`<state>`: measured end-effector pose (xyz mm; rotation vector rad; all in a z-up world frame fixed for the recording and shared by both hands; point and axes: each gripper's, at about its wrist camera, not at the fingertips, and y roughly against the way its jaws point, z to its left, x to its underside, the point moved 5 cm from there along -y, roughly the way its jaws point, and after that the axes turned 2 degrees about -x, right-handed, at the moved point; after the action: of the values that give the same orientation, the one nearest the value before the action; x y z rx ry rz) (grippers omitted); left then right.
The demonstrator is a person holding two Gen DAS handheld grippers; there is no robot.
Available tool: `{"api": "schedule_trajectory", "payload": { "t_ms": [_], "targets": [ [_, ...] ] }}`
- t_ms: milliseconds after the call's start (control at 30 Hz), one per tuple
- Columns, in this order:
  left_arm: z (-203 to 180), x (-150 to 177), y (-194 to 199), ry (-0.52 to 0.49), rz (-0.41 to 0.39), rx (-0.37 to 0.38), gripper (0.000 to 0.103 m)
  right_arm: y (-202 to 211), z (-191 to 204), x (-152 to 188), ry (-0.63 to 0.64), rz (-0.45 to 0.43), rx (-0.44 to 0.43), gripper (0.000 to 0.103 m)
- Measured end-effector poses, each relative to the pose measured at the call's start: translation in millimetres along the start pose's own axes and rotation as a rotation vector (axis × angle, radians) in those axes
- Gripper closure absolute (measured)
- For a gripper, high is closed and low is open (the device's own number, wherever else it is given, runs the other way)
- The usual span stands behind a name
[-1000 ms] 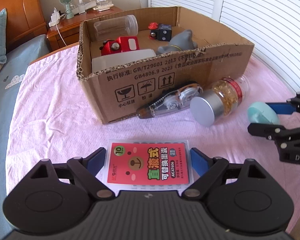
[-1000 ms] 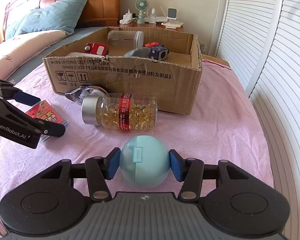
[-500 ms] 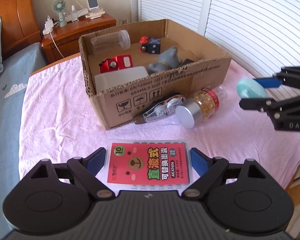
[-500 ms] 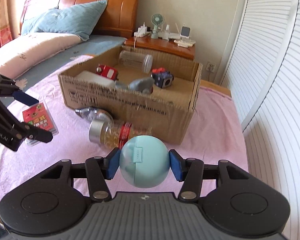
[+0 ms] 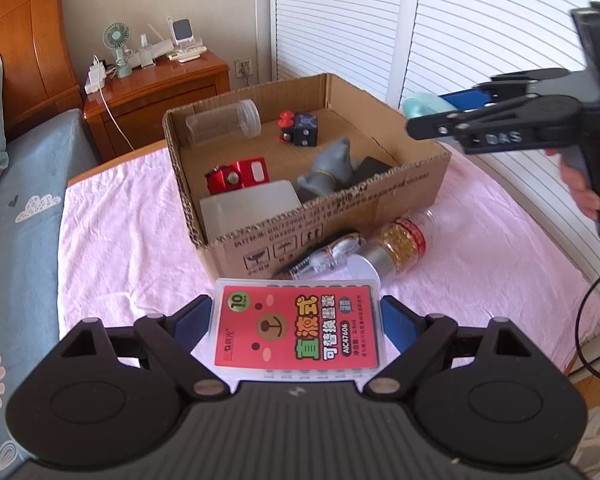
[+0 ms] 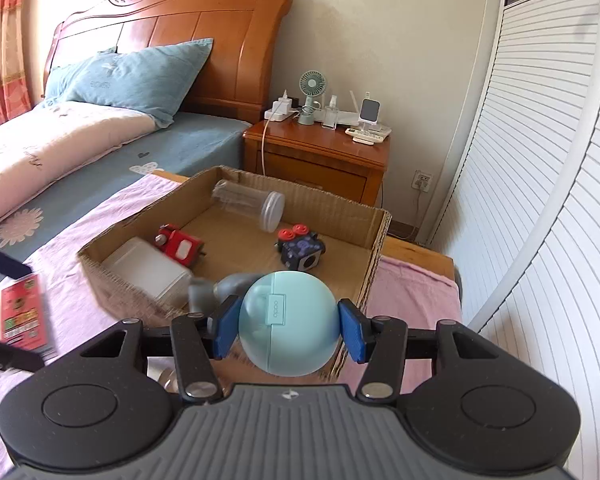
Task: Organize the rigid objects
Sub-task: 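Carry the green case into the box and open the right gripper while the left carries the card pack, then lower the red card pack into the box and open the left gripper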
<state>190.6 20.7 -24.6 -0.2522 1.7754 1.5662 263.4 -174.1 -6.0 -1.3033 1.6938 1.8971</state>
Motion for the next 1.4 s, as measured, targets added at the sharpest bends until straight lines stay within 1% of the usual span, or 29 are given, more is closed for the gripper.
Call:
{"api": "schedule_trajectory", "payload": {
  "t_ms": [133, 300, 433, 467, 500, 567, 633, 700, 767, 933, 1067, 1167, 1300, 1400],
  "targets": [
    [4.1, -9.3, 1.1, 0.004, -0.016, -0.005, 0.014, -33.4, -10.1, -9.1, -0.017, 0.030, -0.014, 0.045],
    [8.7, -20.1, -4.2, 0.006, -0.019, -0.016, 0.014, -73.6, -17.6, -12.2, -0.040, 0.079, -0.018, 0.045],
    [10.5, -25.7, -9.9, 0.004, -0.012, -0.024, 0.014, -93.9, -21.6, -16.1, -0.048, 0.077, -0.014, 0.045],
    [10.6, -26.1, -11.1, 0.004, -0.010, -0.026, 0.014, -96.0, -23.3, -18.3, -0.052, 0.065, -0.005, 0.043],
    [11.0, -27.2, -12.1, 0.005, -0.009, -0.027, 0.014, -97.2, -25.4, -20.5, -0.058, 0.058, 0.002, 0.034],
    [12.0, -29.3, -13.6, 0.006, -0.010, -0.030, 0.014, -93.0, -28.7, -23.2, -0.085, 0.031, -0.001, 0.022],
    [12.4, -32.2, -14.2, 0.008, -0.013, -0.033, 0.014, -85.0, -31.8, -23.8, -0.111, 0.024, -0.012, 0.017],
    [12.8, -35.2, -14.2, 0.011, -0.016, -0.033, 0.014, -75.5, -32.2, -22.1, -0.125, 0.036, -0.004, 0.007],
    [12.9, -40.5, -14.4, 0.010, -0.022, -0.033, 0.014, -61.4, -30.9, -18.4, -0.136, 0.031, 0.016, 0.000],
    [13.0, -53.0, -14.7, 0.019, -0.033, -0.049, 0.014, -29.6, -22.8, -4.4, -0.176, 0.091, 0.044, 0.000],
    [10.9, -66.5, -19.2, 0.015, -0.033, -0.068, 0.014, -10.4, -13.0, 14.0, -0.218, 0.135, 0.060, 0.000],
    [10.7, -80.6, -27.1, 0.010, -0.026, -0.083, 0.014, 0.3, -5.4, 27.7, -0.250, 0.146, 0.073, 0.000],
    [10.0, -102.6, -42.8, -0.006, -0.019, -0.104, 0.014, 10.0, 3.8, 41.8, -0.269, 0.151, 0.060, 0.000],
    [8.9, -116.7, -60.5, -0.008, 0.006, -0.112, 0.014, 15.6, 4.1, 50.2, -0.292, 0.149, 0.048, 0.000]
  ]
}}
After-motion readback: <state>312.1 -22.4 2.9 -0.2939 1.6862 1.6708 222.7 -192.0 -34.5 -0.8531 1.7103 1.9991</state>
